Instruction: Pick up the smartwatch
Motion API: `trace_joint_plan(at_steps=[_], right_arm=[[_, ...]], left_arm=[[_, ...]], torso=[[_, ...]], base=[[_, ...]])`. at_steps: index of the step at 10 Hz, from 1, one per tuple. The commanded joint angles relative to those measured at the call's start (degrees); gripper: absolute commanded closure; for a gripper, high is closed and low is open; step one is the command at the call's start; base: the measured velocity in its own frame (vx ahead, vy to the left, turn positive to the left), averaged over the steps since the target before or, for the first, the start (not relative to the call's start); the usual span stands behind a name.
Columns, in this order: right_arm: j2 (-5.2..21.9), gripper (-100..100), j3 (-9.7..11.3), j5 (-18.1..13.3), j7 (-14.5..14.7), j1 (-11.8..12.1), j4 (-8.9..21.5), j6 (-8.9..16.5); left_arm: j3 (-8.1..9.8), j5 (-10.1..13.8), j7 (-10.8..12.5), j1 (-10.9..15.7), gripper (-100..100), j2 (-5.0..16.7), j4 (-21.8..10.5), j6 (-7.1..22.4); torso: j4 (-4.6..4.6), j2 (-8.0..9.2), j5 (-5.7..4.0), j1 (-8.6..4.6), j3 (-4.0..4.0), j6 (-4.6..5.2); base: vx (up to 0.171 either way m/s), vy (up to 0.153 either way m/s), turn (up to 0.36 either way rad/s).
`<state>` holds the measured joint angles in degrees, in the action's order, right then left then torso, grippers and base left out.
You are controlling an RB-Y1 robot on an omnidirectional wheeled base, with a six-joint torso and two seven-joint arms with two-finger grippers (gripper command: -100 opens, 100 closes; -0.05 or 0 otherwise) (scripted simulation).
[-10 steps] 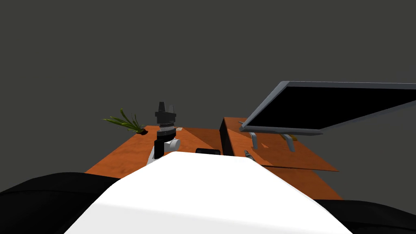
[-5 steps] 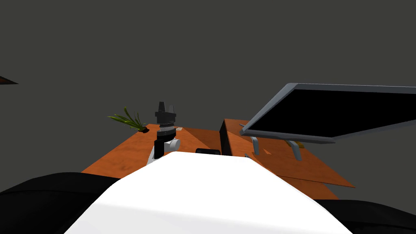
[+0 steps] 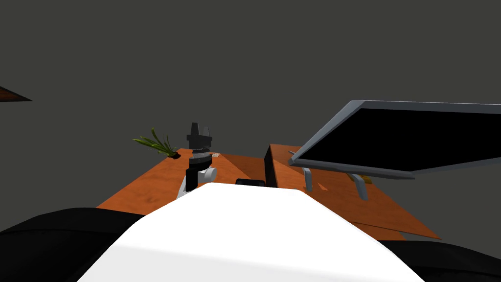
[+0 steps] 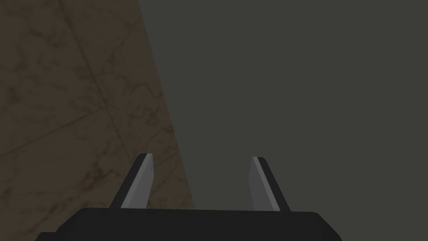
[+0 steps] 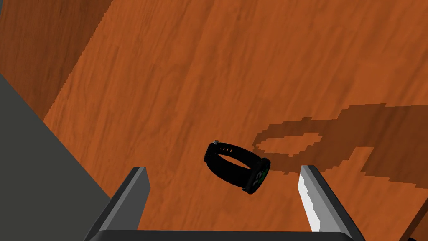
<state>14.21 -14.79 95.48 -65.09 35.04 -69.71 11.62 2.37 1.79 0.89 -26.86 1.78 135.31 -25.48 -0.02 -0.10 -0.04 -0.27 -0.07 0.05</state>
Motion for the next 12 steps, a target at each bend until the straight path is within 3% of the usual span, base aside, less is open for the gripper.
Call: trace_joint_plan(at_steps=[1, 2, 3, 5, 6, 7, 8, 12], right_arm=[[0.0, -100, 0.0, 0.0, 0.0, 0.0, 0.0, 0.0], [0.0, 0, 0.0, 0.1, 0.0, 0.0, 0.2, 0.2], [-1.4, -100, 0.2, -1.0, 0.7, -1.8, 1.5, -0.6], [-1.7, -100, 0.2, -1.2, 0.9, -2.2, 1.8, -0.8], [-2.7, -100, 0.4, -2.0, 1.5, -3.6, 2.8, -1.4], [-2.2, -100, 0.3, -1.6, 1.0, -2.9, 2.3, -1.1], [-2.3, 100, 0.3, -1.6, 1.3, -3.0, 2.4, -1.1], [-2.3, 100, 0.3, -1.6, 1.2, -3.0, 2.4, -1.1]], left_arm=[[0.00, 0.0, 0.0, 0.0, 0, 0.0, 0.0, 0.0], [0.00, 0.0, 0.0, 0.0, 0, 0.0, 0.0, 0.0], [0.00, 0.0, 0.0, 0.0, 0, 0.0, 0.0, 0.0], [0.00, 0.0, 0.0, 0.0, 0, 0.0, 0.0, 0.0], [-0.01, 0.0, 0.0, 0.0, 0, 0.0, 0.0, 0.0], [-0.01, 0.0, 0.0, 0.0, 0, 0.0, 0.0, 0.0], [-0.01, 0.0, 0.0, 0.0, 0, 0.0, 0.0, 0.0], [-0.01, 0.0, 0.0, 0.0, 0, 0.0, 0.0, 0.0]], torso=[[0.00, 0.00, 0.00, 0.00, 0.00, 0.00], [0.01, 0.06, 0.02, 0.13, 0.03, 0.01], [0.03, 0.12, 0.05, 0.26, 0.07, 0.01], [0.03, 0.15, 0.02, 0.18, 0.08, 0.00], [0.03, 0.16, 0.06, 0.31, 0.09, 0.01], [0.03, 0.14, 0.06, 0.34, 0.08, 0.01], [0.03, 0.15, 0.08, 0.34, 0.09, 0.01], [0.04, 0.17, 0.08, 0.34, 0.10, 0.01]], base=[[0.021, -0.044, 0.021], [0.004, -0.008, -0.001], [0.002, -0.056, -0.052], [0.001, -0.024, -0.013], [0.005, 0.001, -0.017], [0.000, 0.000, 0.000], [0.000, 0.000, 0.000], [0.000, 0.000, 0.000]])
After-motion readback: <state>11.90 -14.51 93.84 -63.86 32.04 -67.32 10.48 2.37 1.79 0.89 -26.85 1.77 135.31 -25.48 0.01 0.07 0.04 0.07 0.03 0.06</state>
